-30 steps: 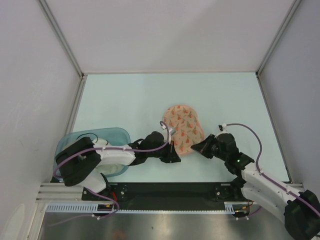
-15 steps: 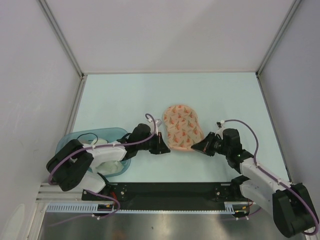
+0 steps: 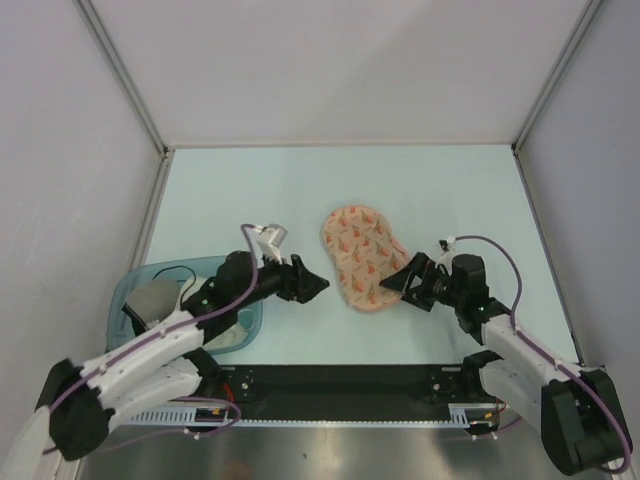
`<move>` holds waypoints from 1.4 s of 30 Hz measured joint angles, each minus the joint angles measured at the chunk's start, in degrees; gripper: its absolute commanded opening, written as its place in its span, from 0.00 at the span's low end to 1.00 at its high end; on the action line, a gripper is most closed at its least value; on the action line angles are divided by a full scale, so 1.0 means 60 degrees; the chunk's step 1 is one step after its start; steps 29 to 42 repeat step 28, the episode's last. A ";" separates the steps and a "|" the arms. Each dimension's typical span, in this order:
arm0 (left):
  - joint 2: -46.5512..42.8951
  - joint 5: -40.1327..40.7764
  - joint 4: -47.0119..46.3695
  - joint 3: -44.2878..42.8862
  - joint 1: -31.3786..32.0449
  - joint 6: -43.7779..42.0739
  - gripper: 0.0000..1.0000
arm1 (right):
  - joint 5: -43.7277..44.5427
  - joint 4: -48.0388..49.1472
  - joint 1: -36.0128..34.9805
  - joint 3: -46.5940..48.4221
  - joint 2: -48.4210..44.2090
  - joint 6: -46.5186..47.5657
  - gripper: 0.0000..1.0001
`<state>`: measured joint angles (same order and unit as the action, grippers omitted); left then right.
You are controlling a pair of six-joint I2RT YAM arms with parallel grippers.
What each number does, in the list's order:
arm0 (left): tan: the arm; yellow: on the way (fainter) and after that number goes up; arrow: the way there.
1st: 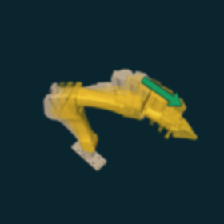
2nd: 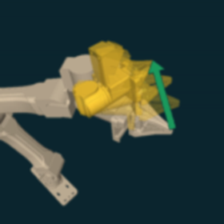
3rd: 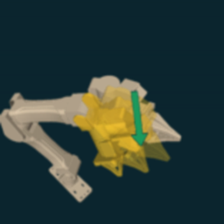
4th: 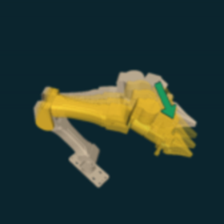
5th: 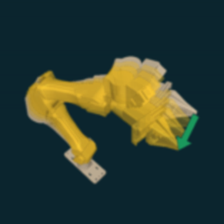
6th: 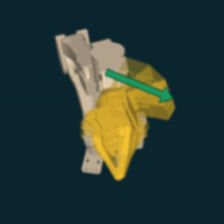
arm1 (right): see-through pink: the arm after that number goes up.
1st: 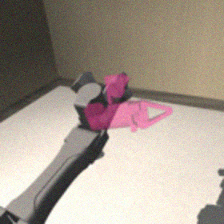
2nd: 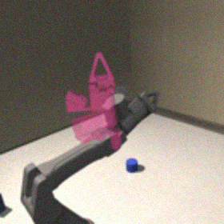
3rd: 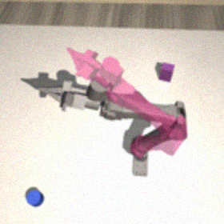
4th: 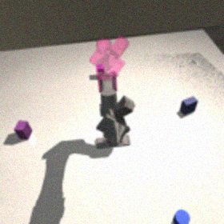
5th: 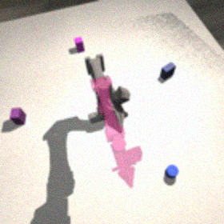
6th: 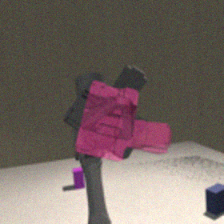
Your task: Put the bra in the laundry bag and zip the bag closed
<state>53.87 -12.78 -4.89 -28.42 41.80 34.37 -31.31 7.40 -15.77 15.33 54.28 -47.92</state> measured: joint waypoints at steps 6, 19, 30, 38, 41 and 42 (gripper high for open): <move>-0.5180 0.1042 -0.0146 0.2011 0.0004 0.0280 1.00 | 0.0259 0.0135 0.0007 -0.0794 -0.2874 -0.0033 1.00; -0.8870 0.0208 -0.1206 0.4309 0.0226 0.1319 1.00 | 0.0867 -0.2116 -0.0306 -0.2138 -0.8477 -0.0769 1.00; -0.8929 0.0117 -0.3198 0.4309 0.0408 0.1800 1.00 | 0.1472 -0.2116 -0.0488 -0.2138 -0.8579 -0.1082 1.00; -0.8929 0.0117 -0.3198 0.4309 0.0408 0.1800 1.00 | 0.1472 -0.2116 -0.0488 -0.2138 -0.8579 -0.1082 1.00; -0.8929 0.0117 -0.3198 0.4309 0.0408 0.1800 1.00 | 0.1472 -0.2116 -0.0488 -0.2138 -0.8579 -0.1082 1.00; -0.8929 0.0117 -0.3198 0.4309 0.0408 0.1800 1.00 | 0.1472 -0.2116 -0.0488 -0.2138 -0.8579 -0.1082 1.00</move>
